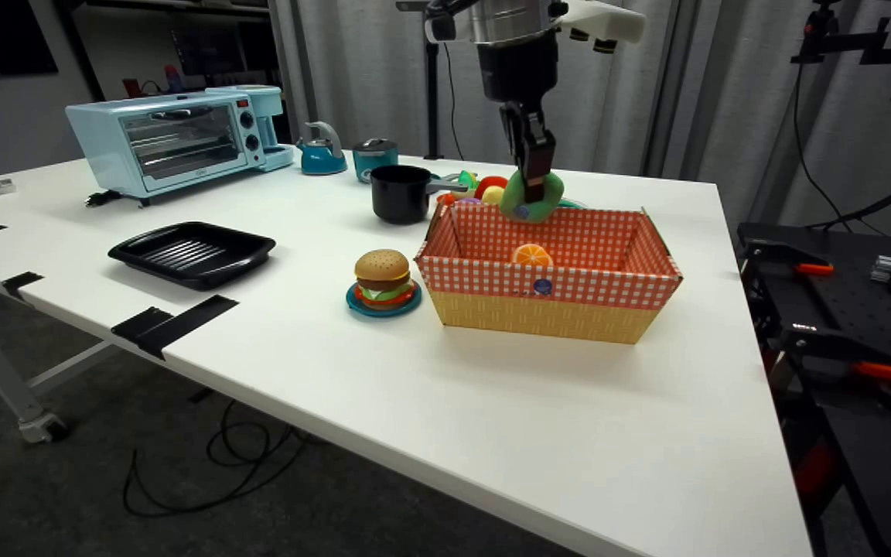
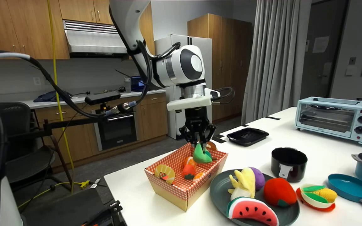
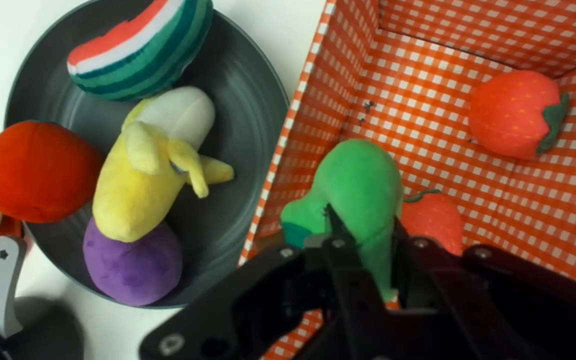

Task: Put the green plush toy inside the box

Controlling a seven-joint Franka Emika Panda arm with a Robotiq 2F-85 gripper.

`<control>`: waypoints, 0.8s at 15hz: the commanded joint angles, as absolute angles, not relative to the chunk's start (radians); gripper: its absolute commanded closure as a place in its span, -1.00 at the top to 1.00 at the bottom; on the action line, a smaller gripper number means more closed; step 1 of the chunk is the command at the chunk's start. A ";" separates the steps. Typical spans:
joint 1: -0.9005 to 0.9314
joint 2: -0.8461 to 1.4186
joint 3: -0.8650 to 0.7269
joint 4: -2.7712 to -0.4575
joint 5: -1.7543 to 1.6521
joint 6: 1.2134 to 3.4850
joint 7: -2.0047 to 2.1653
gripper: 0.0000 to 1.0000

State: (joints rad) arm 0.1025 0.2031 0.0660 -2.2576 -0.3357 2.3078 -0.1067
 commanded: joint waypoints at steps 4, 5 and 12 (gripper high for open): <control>0.116 0.185 0.068 -2.268 -0.357 2.291 -0.079 0.45; 0.117 0.185 0.068 -2.268 -0.358 2.291 -0.078 0.59; 0.113 0.181 0.062 -2.266 -0.348 2.292 -0.074 1.00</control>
